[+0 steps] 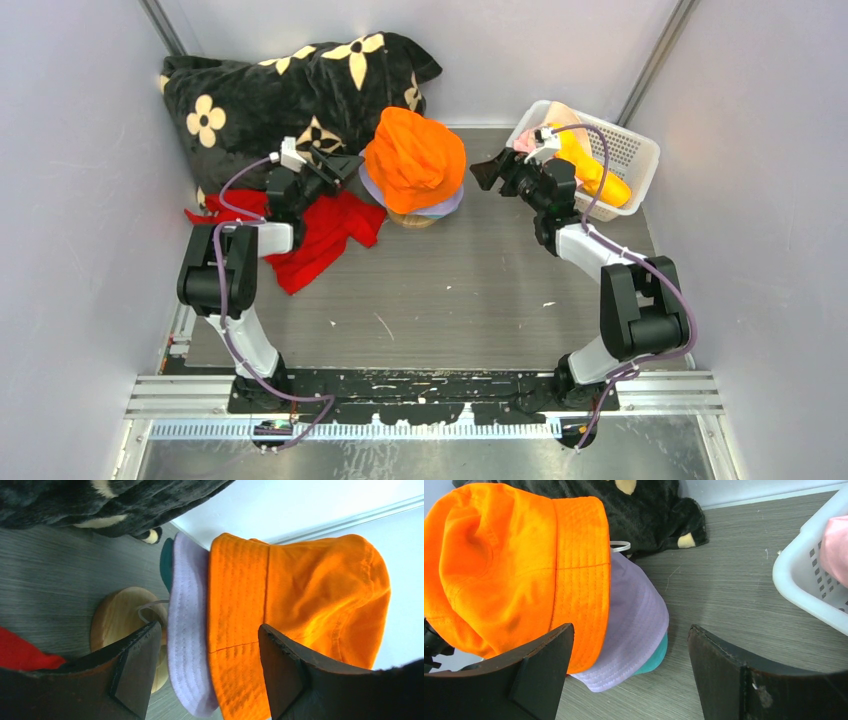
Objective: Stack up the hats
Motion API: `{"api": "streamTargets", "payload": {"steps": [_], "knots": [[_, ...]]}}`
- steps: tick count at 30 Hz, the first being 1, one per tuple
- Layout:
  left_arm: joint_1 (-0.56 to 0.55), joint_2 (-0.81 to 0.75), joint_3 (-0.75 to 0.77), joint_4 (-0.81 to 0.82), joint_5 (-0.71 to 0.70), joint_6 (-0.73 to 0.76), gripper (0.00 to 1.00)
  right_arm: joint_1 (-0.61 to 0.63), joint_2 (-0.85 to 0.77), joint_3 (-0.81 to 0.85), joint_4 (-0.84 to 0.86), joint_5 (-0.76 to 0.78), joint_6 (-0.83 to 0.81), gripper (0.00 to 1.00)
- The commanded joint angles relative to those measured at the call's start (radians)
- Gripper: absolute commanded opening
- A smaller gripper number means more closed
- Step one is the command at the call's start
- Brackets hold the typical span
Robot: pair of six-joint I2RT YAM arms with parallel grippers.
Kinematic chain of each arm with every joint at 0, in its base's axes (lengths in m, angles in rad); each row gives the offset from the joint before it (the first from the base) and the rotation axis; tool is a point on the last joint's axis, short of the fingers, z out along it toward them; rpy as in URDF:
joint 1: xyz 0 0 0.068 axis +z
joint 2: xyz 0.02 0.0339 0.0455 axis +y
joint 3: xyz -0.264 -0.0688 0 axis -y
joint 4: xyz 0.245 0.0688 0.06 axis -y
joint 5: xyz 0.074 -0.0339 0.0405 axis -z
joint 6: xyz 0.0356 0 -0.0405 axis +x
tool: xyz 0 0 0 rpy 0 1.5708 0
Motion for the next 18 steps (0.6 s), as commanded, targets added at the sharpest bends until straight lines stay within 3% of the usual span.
{"api": "streamTargets", "payload": {"steps": [1,18], "knots": [[-0.011,-0.009,0.042,0.099,0.027,-0.012,0.71,-0.006,0.004,0.015,0.064,-0.012,0.008,0.88],[-0.02,-0.07,0.028,0.06,0.03,-0.004,0.71,-0.011,-0.002,0.012,0.066,-0.013,0.009,0.88]]}}
